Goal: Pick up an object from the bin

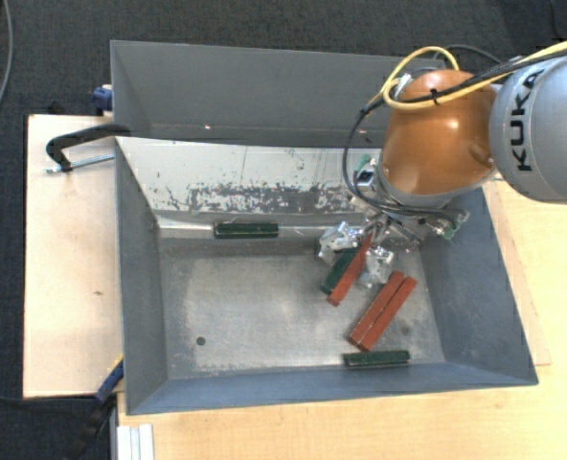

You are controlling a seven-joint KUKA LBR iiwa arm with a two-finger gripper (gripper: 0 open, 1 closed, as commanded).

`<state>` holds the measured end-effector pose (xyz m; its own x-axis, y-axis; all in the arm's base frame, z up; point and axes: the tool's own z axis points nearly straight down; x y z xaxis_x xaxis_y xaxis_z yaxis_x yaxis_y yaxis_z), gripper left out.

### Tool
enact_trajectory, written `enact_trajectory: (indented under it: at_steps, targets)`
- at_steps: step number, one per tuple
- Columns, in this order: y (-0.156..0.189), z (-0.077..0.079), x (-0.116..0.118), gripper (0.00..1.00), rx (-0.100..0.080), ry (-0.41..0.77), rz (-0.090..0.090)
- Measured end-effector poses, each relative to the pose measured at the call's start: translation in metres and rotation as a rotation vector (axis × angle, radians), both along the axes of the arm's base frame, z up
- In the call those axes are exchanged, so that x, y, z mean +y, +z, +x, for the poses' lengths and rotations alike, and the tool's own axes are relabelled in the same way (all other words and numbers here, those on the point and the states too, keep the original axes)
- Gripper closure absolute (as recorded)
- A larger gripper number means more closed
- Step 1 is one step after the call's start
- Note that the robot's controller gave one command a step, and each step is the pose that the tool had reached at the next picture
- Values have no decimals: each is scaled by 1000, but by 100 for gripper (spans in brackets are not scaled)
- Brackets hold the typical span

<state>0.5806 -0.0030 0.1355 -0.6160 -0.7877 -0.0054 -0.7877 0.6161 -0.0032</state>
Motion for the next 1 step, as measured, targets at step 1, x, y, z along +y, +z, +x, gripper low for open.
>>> enact_trajectory:
  at_steps: [1]
  targets:
    - [10, 1, 0, 100, -5, -1, 0]
